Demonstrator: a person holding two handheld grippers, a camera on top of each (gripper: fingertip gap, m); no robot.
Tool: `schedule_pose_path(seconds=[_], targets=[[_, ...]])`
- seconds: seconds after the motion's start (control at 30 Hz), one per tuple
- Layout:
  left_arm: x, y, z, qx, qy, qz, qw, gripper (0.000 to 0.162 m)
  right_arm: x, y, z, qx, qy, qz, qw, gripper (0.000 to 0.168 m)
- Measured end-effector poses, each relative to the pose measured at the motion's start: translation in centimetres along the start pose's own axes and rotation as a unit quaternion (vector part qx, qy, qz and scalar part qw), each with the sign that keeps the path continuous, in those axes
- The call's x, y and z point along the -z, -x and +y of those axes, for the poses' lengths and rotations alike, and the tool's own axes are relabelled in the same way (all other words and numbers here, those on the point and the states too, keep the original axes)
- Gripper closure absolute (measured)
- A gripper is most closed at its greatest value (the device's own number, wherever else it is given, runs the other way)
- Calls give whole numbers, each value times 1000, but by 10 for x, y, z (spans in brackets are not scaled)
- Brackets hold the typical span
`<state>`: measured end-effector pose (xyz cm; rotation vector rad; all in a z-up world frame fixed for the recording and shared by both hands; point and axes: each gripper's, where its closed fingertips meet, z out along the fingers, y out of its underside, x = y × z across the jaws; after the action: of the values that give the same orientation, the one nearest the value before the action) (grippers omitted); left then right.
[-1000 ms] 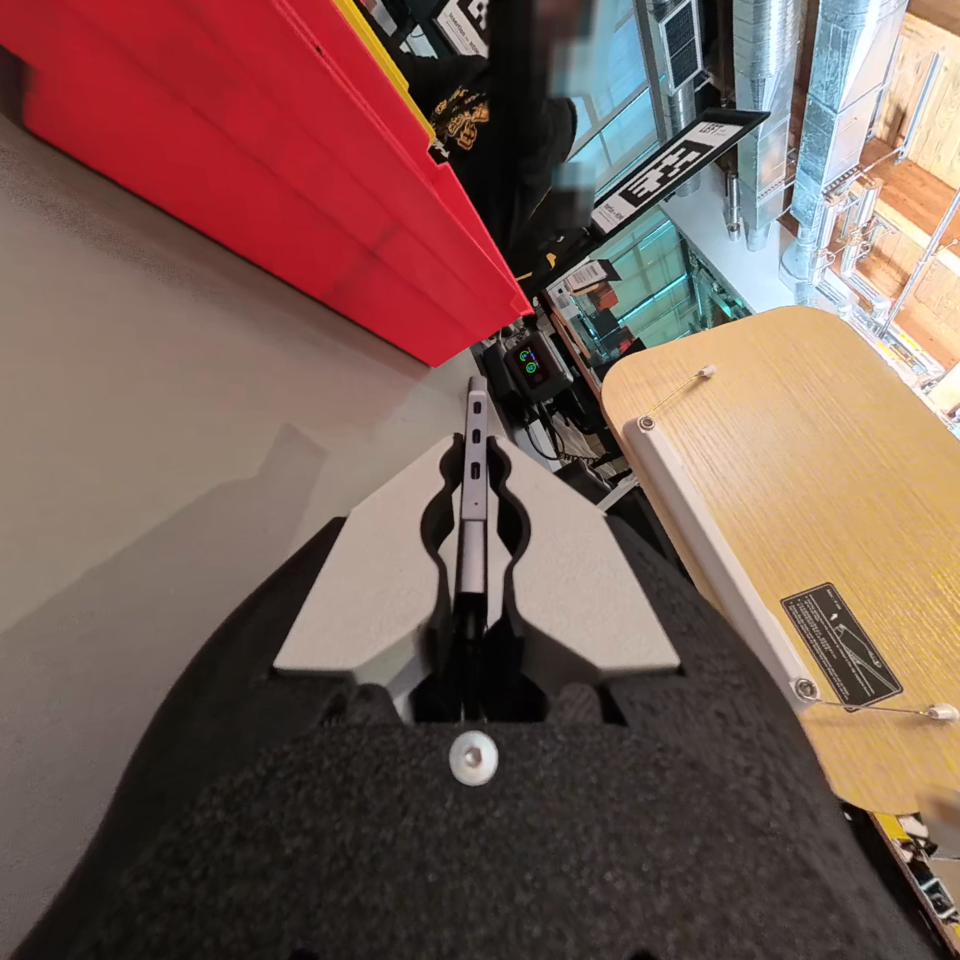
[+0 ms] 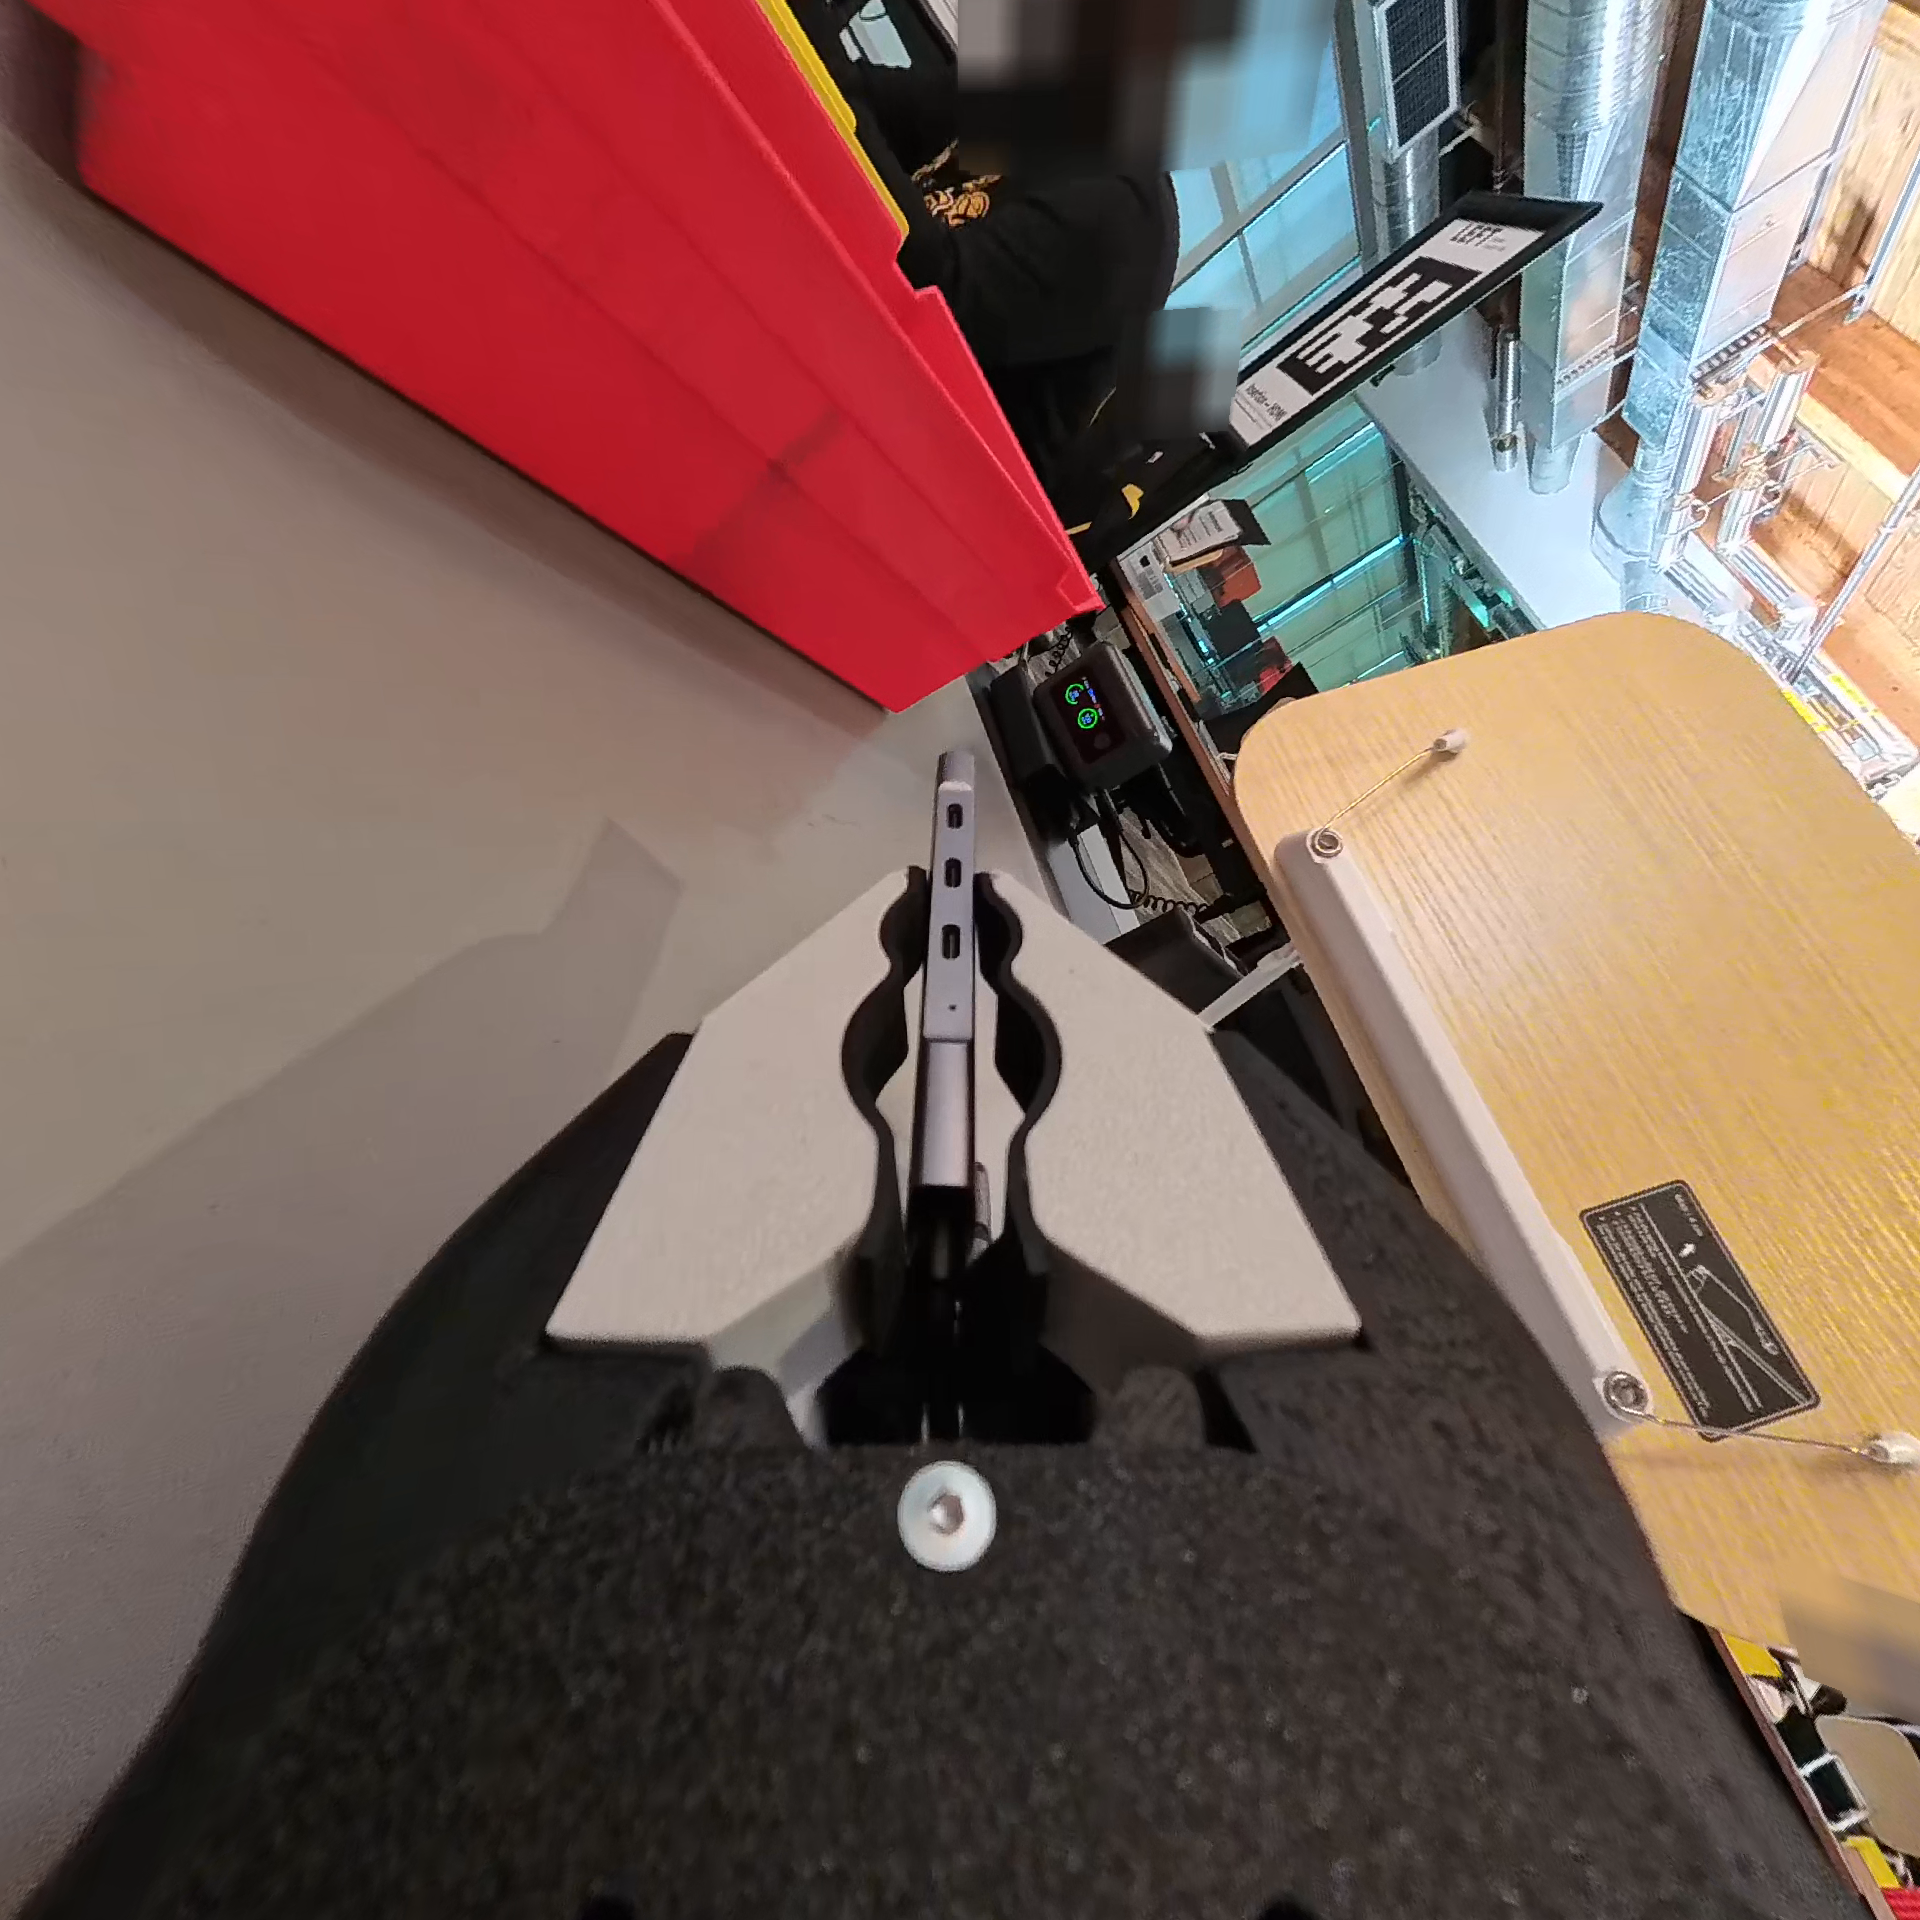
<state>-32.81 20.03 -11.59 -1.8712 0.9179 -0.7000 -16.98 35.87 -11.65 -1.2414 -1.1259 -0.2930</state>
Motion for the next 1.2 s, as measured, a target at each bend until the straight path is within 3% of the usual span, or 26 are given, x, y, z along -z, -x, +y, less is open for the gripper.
schedule_pose_path(seconds=[0.1,0.2,0.33,0.4,0.47,0.57,0.7,0.87,0.97,1.1,1.2], targets=[[-23,-22,23,-18,74,10,997,116,0,1,0,2,0,-2,1000,160],[-37,-22,41,30,148,-6,989,120,-1,3,0,5,0,-5,1000,160],[-43,-27,51,96,180,25,979,126,0,5,-2,7,-3,-7,1000,160],[-45,-25,59,88,198,18,976,134,-1,5,-2,8,-2,-8,1000,160],[-46,-27,64,73,206,21,976,156,-1,6,-2,8,-3,-10,1000,160],[-47,-28,64,47,208,22,977,157,-1,6,-2,9,-4,-9,1000,160],[-43,-19,46,-36,195,6,980,158,-1,6,-4,15,-6,-8,1000,160],[-49,-11,-11,-130,186,-20,974,159,-1,14,-8,48,-3,-21,999,160],[-68,-4,-39,-147,203,-20,968,158,0,16,-8,91,8,-16,996,160],[-108,11,-44,-154,263,-11,952,158,2,18,-10,129,17,-14,991,161],[-128,37,-49,-160,279,-55,945,158,2,20,-12,144,18,-13,989,160]])
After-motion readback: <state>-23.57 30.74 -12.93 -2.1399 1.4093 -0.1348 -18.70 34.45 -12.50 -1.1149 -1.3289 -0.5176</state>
